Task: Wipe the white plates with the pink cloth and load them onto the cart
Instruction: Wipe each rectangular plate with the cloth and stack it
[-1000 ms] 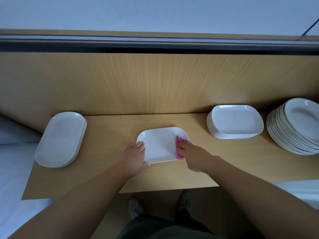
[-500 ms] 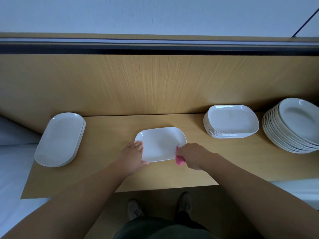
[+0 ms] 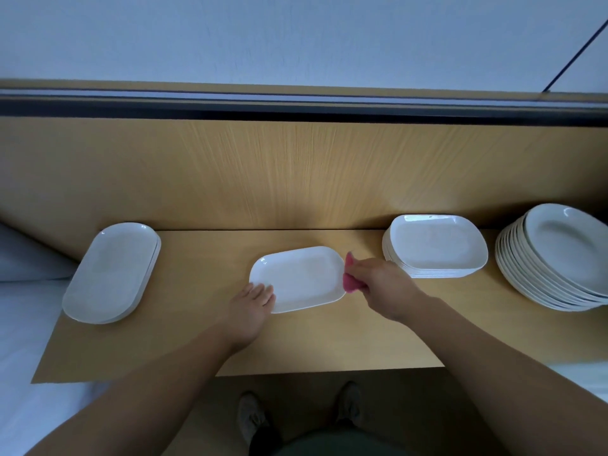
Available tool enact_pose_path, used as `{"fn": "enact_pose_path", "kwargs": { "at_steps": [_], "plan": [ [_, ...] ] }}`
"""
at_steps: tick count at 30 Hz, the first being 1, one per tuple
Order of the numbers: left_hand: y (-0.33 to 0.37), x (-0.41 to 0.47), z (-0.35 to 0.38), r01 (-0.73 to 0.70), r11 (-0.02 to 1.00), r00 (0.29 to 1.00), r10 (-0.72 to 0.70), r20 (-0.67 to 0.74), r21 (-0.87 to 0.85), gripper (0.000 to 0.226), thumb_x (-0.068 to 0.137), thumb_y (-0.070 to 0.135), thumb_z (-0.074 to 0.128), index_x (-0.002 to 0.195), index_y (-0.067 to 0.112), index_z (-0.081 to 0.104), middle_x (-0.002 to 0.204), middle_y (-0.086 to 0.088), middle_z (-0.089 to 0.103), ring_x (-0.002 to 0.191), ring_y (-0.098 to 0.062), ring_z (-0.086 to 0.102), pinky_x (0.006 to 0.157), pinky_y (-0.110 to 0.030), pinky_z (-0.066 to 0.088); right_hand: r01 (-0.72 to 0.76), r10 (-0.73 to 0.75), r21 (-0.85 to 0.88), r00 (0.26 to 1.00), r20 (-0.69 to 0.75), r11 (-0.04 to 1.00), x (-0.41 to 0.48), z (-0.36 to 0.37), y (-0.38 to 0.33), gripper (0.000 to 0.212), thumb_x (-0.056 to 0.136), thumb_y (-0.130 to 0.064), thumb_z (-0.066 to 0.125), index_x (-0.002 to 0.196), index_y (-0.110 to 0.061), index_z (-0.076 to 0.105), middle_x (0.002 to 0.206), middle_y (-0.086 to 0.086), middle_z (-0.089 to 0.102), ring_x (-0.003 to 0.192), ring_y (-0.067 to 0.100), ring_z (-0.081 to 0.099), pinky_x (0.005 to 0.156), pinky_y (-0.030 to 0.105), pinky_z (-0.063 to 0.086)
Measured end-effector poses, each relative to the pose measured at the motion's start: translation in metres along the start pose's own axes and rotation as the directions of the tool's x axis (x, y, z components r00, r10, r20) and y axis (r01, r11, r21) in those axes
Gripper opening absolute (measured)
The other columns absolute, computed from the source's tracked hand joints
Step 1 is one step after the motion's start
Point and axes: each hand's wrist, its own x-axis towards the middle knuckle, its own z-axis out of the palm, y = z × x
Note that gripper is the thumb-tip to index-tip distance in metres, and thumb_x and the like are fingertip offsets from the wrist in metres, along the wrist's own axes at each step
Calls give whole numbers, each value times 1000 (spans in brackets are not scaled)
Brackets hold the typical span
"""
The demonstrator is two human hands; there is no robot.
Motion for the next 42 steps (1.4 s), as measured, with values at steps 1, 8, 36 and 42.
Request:
{"fn": "enact_pose_path", "kwargs": {
  "at_steps": [1,8,36,42],
  "plan": [
    [0,1,0,1,1000,1000,-1,-28,-7,39,69,6,45,92,10,77,102,-7,73,90,-22,72,79,-37,56,25,-25,-4,999,-40,1000,1,1,1,22,80,3,60,89,-16,66,86,-1,66,76,27,59,60,35,49],
    [8,8,-51,163,953,987,-154,56,-257,28,100,20,39,123,15,54,118,-8,62,102,-26,58,81,-32,45,139,-141,-25,964,-227,990,15,-20,0,26,81,0,58,103,-10,67,105,7,69,96,31,63,71,41,52],
    [-3,12,-89,352,353,873,-458,168,-867,28,103,26,39,123,15,57,106,3,63,103,-15,60,76,-21,42,244,-250,-63,907,-339,968,20,-22,-26,46,78,2,72,120,-14,64,116,-1,67,115,23,59,83,42,53],
    [-18,19,-77,409,272,882,-362,302,-871,16,84,12,63,96,16,53,90,2,58,79,-13,56,65,-24,43,214,-218,-42,943,-252,976,29,-6,-25,46,80,-1,71,123,-15,63,121,-1,65,120,24,57,82,45,53]
  ]
}}
